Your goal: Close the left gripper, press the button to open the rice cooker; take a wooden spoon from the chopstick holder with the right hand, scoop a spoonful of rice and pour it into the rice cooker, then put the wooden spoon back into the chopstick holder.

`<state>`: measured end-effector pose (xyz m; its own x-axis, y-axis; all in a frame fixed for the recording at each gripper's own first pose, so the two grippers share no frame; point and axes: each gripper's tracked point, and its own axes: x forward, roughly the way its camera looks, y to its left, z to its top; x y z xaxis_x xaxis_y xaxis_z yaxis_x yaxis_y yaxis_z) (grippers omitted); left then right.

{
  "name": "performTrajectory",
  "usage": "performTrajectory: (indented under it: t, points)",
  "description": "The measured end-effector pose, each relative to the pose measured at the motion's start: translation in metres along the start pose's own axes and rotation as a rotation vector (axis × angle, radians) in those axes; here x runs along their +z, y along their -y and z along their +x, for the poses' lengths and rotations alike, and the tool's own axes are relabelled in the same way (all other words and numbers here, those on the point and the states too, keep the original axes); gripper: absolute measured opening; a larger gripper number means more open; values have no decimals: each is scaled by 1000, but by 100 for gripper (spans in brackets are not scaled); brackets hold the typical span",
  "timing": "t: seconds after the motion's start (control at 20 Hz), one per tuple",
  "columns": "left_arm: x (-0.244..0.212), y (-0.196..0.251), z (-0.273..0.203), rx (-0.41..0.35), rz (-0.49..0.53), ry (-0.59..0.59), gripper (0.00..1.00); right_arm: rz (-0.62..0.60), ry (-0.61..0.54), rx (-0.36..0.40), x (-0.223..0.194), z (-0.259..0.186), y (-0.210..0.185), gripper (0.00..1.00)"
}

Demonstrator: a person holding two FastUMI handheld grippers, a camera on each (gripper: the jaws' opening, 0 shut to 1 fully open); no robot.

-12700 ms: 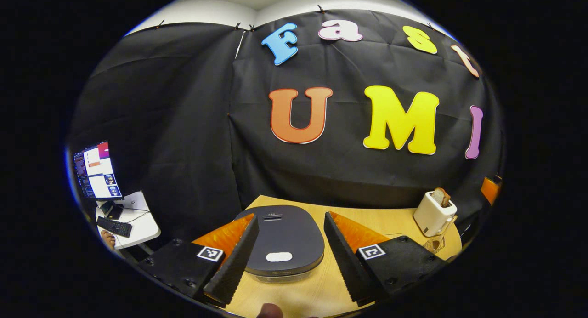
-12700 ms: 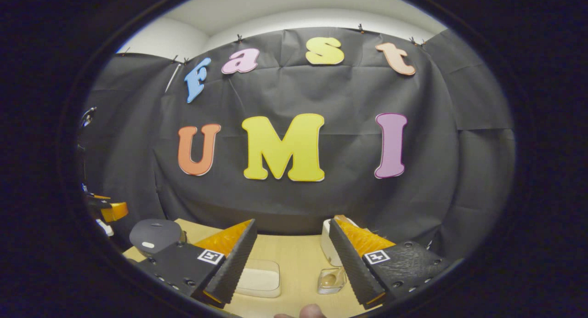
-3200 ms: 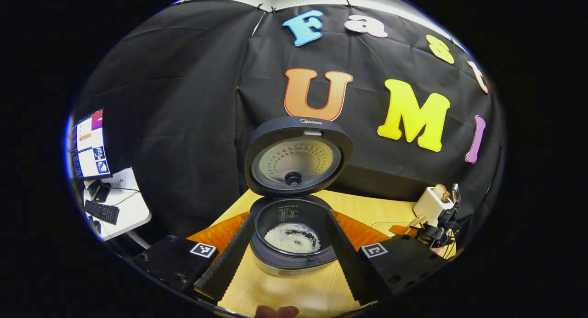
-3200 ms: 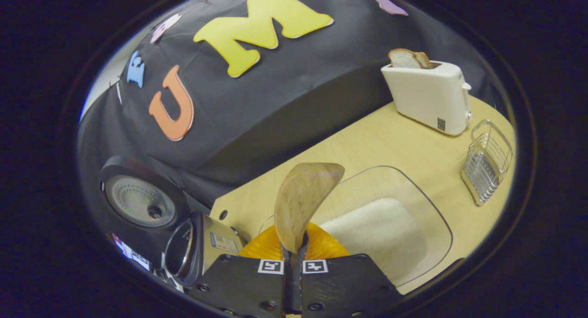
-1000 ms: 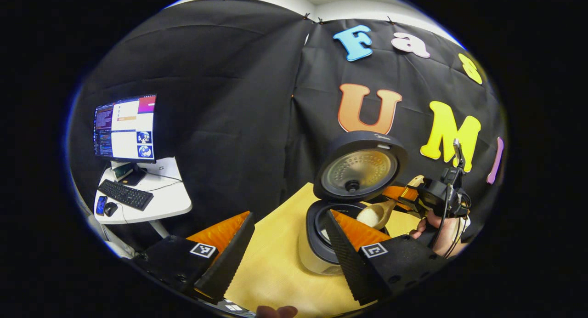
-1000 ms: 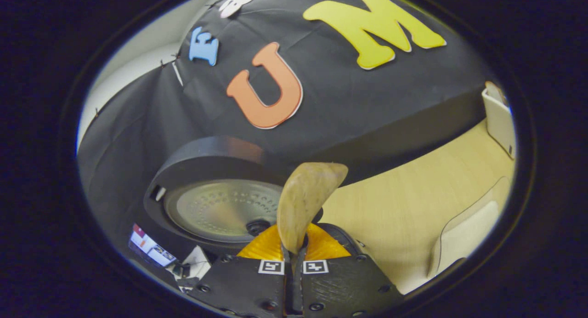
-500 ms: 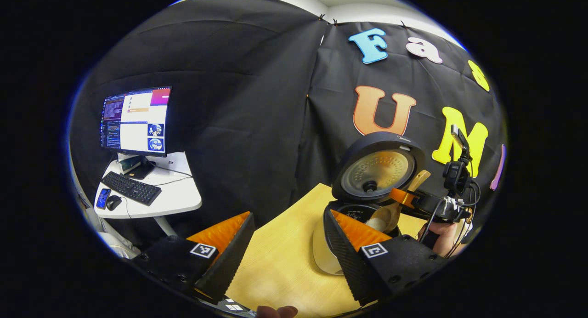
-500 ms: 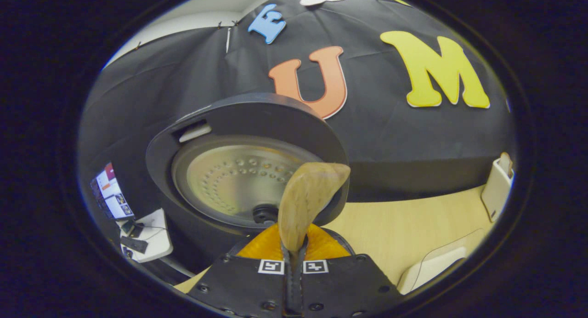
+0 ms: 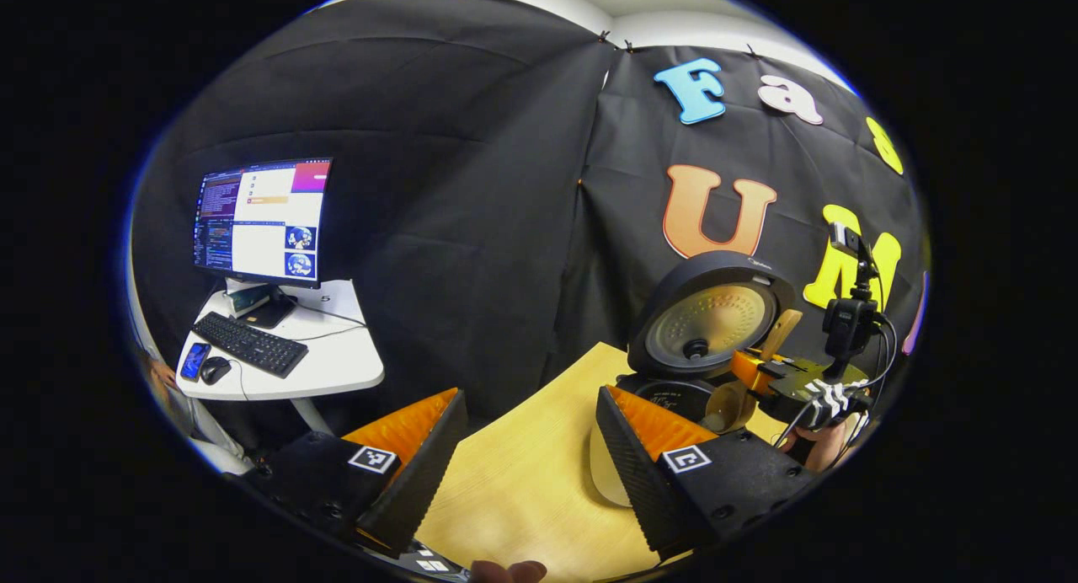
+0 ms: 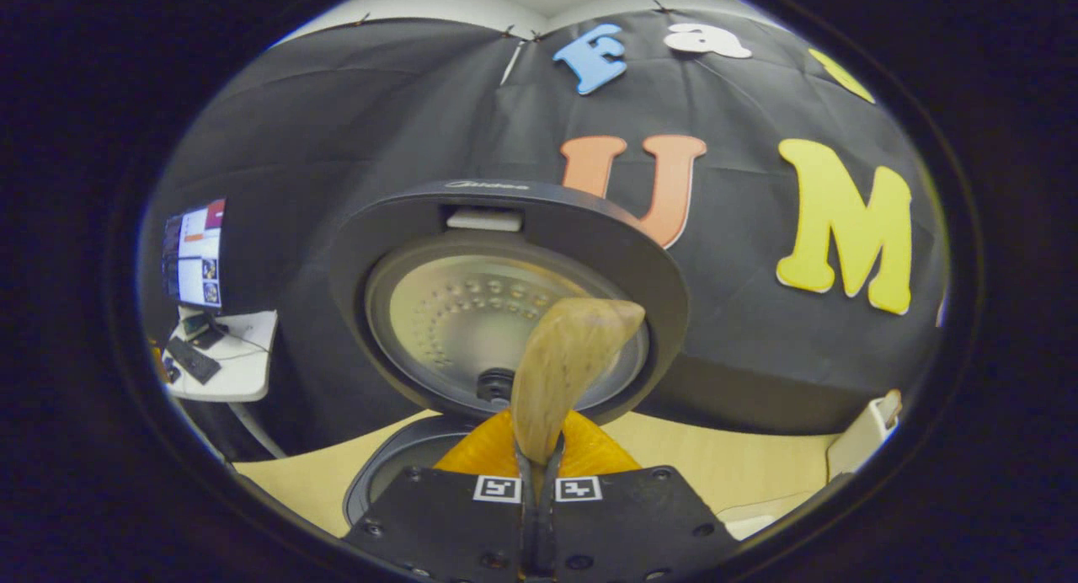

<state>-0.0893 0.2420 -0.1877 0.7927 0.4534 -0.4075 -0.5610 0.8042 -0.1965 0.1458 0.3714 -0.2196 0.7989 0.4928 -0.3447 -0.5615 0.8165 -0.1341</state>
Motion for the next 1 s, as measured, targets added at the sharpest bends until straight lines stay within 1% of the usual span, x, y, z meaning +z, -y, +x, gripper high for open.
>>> performTrajectory:
  t: [0.2,0.4,0.5,0.6,0.8,0.9,0.95,1.0]
  points:
    - [2,-7,-3,14,-17,13,99,-132,40,11,6,-4,-10,0]
    - [1,-3,-5,7,-25,10,99,-267,96,-1,16,-7,-18,0]
    - [1,-1,-6,4,-25,14,99,-298,113,23,18,-8,-26,0]
    - [2,-2,-7,4,-24,16,99,-281,107,41,18,-7,-31,0]
    - [7,-4,-8,7,-24,24,99,-219,92,53,17,-9,-31,0]
    - [7,-4,-10,5,-25,25,99,-136,75,67,17,-11,-28,0]
    - [9,-2,-10,2,-21,27,99,-79,63,79,18,-14,-26,2]
    - [10,0,-10,-4,-17,27,99,-4,47,98,18,-18,-25,0]
